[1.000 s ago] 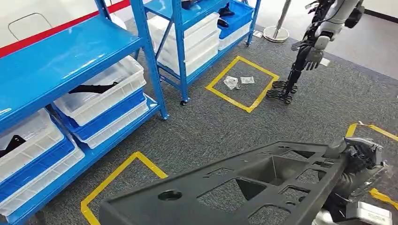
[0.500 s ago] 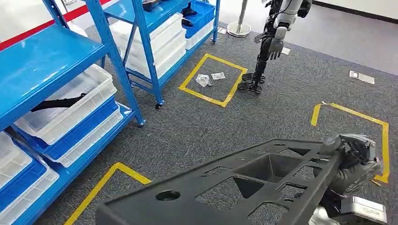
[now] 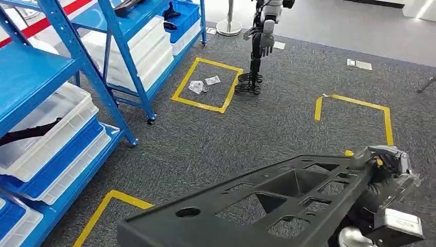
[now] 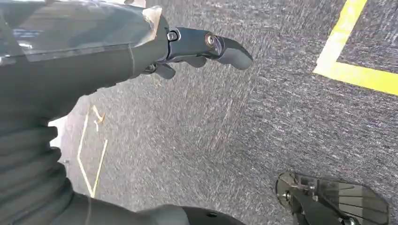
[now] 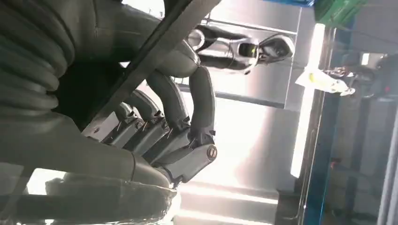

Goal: Take the parts from the cabinet and place them on the table.

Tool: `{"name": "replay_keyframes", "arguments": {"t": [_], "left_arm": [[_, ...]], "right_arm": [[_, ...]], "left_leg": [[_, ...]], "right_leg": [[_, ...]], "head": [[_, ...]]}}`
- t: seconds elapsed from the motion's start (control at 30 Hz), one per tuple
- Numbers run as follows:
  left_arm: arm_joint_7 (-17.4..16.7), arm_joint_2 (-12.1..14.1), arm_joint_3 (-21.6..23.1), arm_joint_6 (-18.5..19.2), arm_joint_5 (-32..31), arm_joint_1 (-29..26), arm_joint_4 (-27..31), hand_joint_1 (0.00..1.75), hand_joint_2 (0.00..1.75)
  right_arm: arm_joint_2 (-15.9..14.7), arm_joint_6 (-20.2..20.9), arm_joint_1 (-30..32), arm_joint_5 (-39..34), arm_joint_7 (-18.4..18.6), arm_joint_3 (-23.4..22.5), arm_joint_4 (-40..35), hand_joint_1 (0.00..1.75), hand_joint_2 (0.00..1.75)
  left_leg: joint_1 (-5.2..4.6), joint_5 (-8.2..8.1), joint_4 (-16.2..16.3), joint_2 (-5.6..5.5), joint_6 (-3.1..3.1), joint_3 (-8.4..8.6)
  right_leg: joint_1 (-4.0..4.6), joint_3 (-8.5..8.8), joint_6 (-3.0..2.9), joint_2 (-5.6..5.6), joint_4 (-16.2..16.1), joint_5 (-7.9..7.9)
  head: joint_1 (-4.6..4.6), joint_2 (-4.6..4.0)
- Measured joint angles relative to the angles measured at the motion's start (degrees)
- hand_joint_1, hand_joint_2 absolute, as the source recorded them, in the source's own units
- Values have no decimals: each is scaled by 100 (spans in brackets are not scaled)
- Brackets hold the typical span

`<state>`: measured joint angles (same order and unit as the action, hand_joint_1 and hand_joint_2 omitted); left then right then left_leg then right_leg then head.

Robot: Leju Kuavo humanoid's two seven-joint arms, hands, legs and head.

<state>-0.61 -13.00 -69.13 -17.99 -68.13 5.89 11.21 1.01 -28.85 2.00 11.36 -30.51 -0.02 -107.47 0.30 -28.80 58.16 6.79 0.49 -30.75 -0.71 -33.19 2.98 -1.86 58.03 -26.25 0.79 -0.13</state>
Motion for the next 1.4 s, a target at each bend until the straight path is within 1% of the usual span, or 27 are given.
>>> {"name": "replay_keyframes", "arguments": {"t": [0.03, 0.1, 0.17, 0.2, 0.23, 0.3, 0.33, 0.37, 0.5, 0.53, 0.57, 0.6, 0.7, 0.73, 0.8, 0.83, 0.87, 1.0, 1.03, 1.07, 1.1, 1.13, 1.2, 1.27, 1.33, 1.37, 1.4], "left_arm": [[-2, 2, 0, 0, -13, 2, 2, 0, 175], [2, -4, 6, 2, -22, 9, 0, 0, 175], [42, -4, 9, -22, -15, -9, 0, 0, 175], [79, 0, 9, -42, -2, -17, 0, 0, 175], [147, 2, 9, -50, 29, -19, 0, 0, 175], [306, 22, 9, -59, 81, -18, 0, 0, 175], [370, 44, 9, -61, 120, -20, 0, 0, 175], [416, 59, 4, -55, 169, -19, -2, 0, 175], [387, 74, 2, 11, 125, -19, -4, 0, 175], [367, 74, 2, 13, 125, -11, -4, 0, 175], [354, 90, 2, 15, 124, -9, -4, 0, 175], [337, 103, 2, 24, 122, -15, -4, 0, 175], [332, 148, 2, 4, 118, -33, -4, 0, 175], [332, 170, 2, -13, 151, -31, -4, 0, 175], [337, 203, 2, -24, 144, -27, -4, 0, 175], [339, 219, 2, -24, 105, -27, -4, 0, 175], [354, 247, 6, -22, 79, -26, 0, 0, 175], [457, 336, 118, 81, -176, -32, 2, 0, 175], [459, 359, 160, 118, -241, -25, 2, 0, 175], [459, 406, 190, 127, -278, -27, 4, 0, 175], [459, 426, 219, 131, -304, -35, 4, 0, 175], [457, 444, 247, 131, -321, -47, 2, 0, 175], [439, 479, 280, 131, -323, -79, 4, 0, 175], [398, 505, 288, 120, -323, -102, 4, 0, 175], [324, 527, 288, 96, -289, -102, 4, 0, 175], [321, 527, 289, 83, -247, -103, 4, 0, 175], [339, 522, 288, 81, -205, -102, 4, 0, 175]], "right_arm": [[0, 2, 12, 2, 0, -2, -4, 175, 175], [0, 15, -5, 2, 15, 2, 0, 175, 175], [2, 88, -1, 13, 81, 9, 13, 175, 175], [2, 125, -1, 9, 98, 7, 26, 175, 175], [2, 164, -4, -11, 103, 4, 44, 175, 175], [4, 227, -26, -139, 5, 0, 89, 175, 175], [9, 245, -38, -217, -68, -2, 114, 175, 175], [15, 262, -48, -293, -147, -9, 140, 175, 175], [28, 225, -82, -459, -424, -50, 258, 175, 175], [28, 192, -65, -463, -453, -70, 260, 175, 175], [31, 144, -61, -468, -474, -88, 251, 175, 175], [37, 94, -65, -468, -485, -114, 249, 175, 175], [61, 4, 41, -446, -518, -153, 201, 175, 175], [68, 4, 66, -461, -522, -157, 199, 175, 175], [79, 7, 97, -492, -538, -160, 170, 175, 175], [87, 7, 115, -496, -562, -160, 147, 175, 175], [94, -11, 133, -498, -588, -160, 127, 175, 175], [127, -146, 322, -500, -656, -164, 37, 175, 175], [140, -172, 360, -509, -656, -164, -7, 175, 175], [164, -184, 383, -511, -651, -171, -29, 175, 175], [175, -184, 381, -531, -632, -177, -50, 175, 175], [197, -184, 389, -542, -618, -170, -50, 175, 175], [225, -184, 435, -546, -608, -170, -50, 175, 175], [227, -162, 462, -548, -590, -171, -50, 175, 175], [227, -85, 450, -577, -562, -166, -48, 175, 175], [227, -68, 434, -581, -562, -164, -39, 175, 175], [225, -66, 394, -594, -575, -162, -31, 175, 175]], "left_leg": [[31, -107, 93, -229, -48, -52], [32, -525, 766, -595, -40, -339], [31, -865, 1662, -697, -42, -762], [31, -844, 1777, -700, -43, -830], [35, -717, 1668, -700, -39, -795], [70, -198, 830, -763, -44, -409], [119, 13, 355, -965, -63, -189], [143, -95, 219, -1255, -82, -135], [54, -47, 157, -1015, 97, -91], [84, -8, 115, -923, 157, -86], [78, 0, 98, -876, 181, -76], [70, -2, 98, -780, 218, -77], [43, -17, 100, -523, 238, -89], [44, -21, 99, -446, 233, -85], [45, -38, 99, -310, 213, -69], [45, -53, 99, -251, 192, -52], [11, -74, 99, -200, 160, -34], [-4, -101, 38, -21, 38, 50], [21, -156, 71, -41, -15, 35], [30, -261, 201, -282, -32, -6], [42, -483, 542, -493, -32, -149], [41, -730, 1028, -620, -40, -374], [43, -991, 1803, -693, -60, -773], [50, -727, 1639, -694, -63, -753], [103, -153, 631, -789, -70, -289], [155, -44, 239, -1063, -76, -116], [159, -114, 143, -1254, -76, -90]], "right_leg": [[-119, 25, -58, 83, -34, 23], [-111, 13, -162, 179, -30, 38], [-73, 0, -190, 328, -25, 43], [-63, 1, -190, 400, -24, 43], [-63, 6, -189, 470, -21, 43], [-83, 13, -183, 636, 14, 41], [-89, 1, -174, 713, 45, 35], [-34, -42, -118, 767, 84, 16], [-60, -195, 47, 1043, 46, 107], [-92, -226, 47, 877, 118, 78], [-38, -320, 44, 546, 297, -14], [-32, -517, 31, 383, 680, -187], [-45, -1088, 45, 258, 1823, -543], [-48, -1059, 81, 246, 1767, -491], [-58, -618, 167, 169, 947, -174], [-53, -286, 186, 22, 365, -5], [-10, -131, 109, -241, 64, 14], [77, -136, -48, -28, 47, 58], [-55, -92, -123, 53, -11, 104], [-51, -81, -136, 107, -11, 106], [-64, -86, -214, 156, -11, 112], [-57, -86, -226, 220, -11, 106], [-38, -91, -245, 360, -9, 113], [-39, -81, -243, 511, -3, 113], [-53, -66, -232, 675, 15, 114], [-50, -83, -214, 731, 46, 106], [22, -144, -156, 798, 118, 87]], "head": [[-35, 2], [-84, 0], [-83, 0], [-88, 0], [-83, 0], [-88, 0], [-92, 2], [-90, 0], [-79, 2], [-88, 0], [-44, 0], [8, 2], [9, 0], [6, 2], [8, 0], [8, 2], [13, 2], [-5, 0], [-17, 2], [-48, 0], [-70, 2], [-83, 0], [-81, 0], [-83, 2], [-85, 0], [-79, 0], [-77, 0]]}}
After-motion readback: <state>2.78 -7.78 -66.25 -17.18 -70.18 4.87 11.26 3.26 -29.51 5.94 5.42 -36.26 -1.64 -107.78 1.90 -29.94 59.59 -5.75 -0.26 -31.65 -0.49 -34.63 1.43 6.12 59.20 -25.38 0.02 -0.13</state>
